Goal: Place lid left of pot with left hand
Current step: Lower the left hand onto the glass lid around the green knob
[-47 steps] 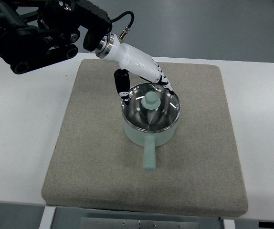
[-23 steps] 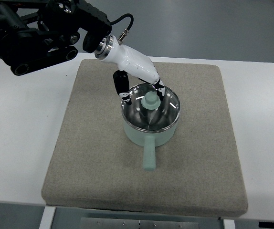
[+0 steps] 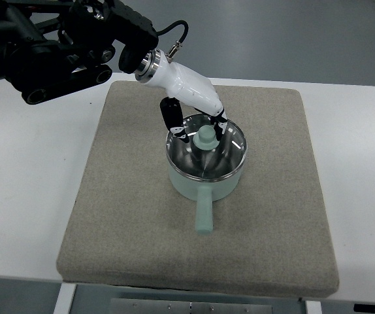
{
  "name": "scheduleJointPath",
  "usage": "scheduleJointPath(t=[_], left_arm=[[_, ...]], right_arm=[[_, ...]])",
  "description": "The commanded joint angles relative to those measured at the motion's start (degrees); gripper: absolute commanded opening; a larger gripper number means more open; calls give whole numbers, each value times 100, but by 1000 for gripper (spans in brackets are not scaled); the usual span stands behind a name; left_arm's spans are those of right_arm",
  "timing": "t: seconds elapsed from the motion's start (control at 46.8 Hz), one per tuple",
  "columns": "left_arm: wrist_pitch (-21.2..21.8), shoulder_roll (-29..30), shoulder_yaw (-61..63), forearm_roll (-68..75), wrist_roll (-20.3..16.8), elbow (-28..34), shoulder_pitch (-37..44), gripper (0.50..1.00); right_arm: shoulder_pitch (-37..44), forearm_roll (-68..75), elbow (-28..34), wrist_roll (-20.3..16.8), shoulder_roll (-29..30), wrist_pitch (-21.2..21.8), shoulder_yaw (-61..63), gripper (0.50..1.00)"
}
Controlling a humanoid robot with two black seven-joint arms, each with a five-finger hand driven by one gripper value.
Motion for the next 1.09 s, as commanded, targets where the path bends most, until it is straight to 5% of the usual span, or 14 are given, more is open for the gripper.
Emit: scheduleJointPath(t=[0.0, 0.321, 0.449, 1.069], left_arm=[[-9, 0, 5, 4, 1, 9, -2, 741], [8, -9, 5, 12, 1, 9, 7, 683], [8, -9, 22, 47, 1, 9, 7, 500], [254, -26, 5, 513, 1, 88, 147, 500]], right_arm=[[0, 0, 0, 0, 0, 5, 0, 924], [0, 0, 0, 0, 0, 5, 0, 924], [0, 0, 0, 0, 0, 5, 0, 924], [0, 0, 0, 0, 0, -4, 0, 924]])
